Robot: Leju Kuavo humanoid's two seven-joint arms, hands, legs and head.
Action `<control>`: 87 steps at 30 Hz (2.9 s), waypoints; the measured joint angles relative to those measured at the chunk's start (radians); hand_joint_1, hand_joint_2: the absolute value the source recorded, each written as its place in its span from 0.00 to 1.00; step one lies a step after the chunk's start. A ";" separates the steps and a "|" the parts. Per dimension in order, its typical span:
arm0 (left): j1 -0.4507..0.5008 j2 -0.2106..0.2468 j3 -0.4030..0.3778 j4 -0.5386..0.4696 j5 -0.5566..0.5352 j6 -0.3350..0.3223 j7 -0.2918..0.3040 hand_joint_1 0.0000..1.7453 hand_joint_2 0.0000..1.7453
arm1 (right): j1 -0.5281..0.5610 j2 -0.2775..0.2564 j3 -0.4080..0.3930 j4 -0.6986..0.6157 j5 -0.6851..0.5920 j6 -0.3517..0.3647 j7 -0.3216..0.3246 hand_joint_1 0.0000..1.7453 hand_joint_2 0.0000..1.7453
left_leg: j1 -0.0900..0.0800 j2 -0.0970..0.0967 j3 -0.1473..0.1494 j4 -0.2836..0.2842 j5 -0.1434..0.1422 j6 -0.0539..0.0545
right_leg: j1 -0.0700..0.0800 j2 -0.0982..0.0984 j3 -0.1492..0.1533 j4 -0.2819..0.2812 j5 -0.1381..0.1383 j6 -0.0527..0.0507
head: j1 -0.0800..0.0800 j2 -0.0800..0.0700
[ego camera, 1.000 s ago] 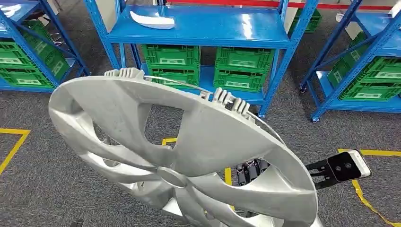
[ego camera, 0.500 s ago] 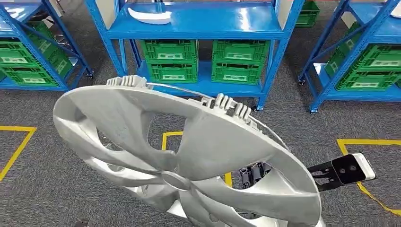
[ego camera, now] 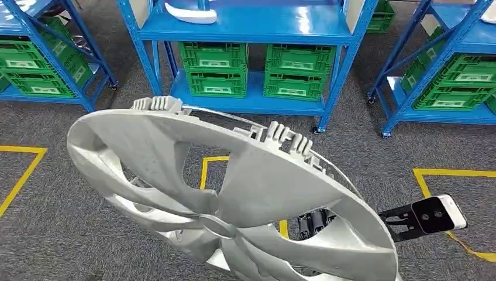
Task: Take the parts from the cabinet and place them on the table.
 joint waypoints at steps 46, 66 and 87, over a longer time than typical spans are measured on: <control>0.015 -0.058 0.089 -0.083 -0.046 -0.068 0.004 0.00 1.00 | -0.006 -0.009 -0.006 -0.013 0.008 0.009 -0.007 0.99 1.00 | 0.006 -0.002 -0.176 0.139 -0.031 -0.063 | -0.006 -0.003 0.123 -0.116 0.017 -0.032 | -0.006 0.000; 0.018 -0.062 0.115 -0.095 -0.057 -0.103 -0.014 0.00 1.00 | -0.006 -0.012 0.005 -0.019 -0.001 0.003 -0.002 0.99 1.00 | -0.006 0.005 -0.071 -0.003 0.055 -0.006 | -0.010 -0.002 -0.046 0.215 -0.016 0.030 | 0.001 0.000; 0.023 -0.068 0.158 -0.101 -0.083 -0.117 -0.029 0.00 1.00 | -0.016 -0.008 0.009 -0.019 0.016 0.010 -0.019 0.99 1.00 | -0.006 -0.008 -0.009 0.031 -0.016 -0.040 | -0.009 -0.004 0.092 -0.103 0.039 -0.002 | -0.010 0.000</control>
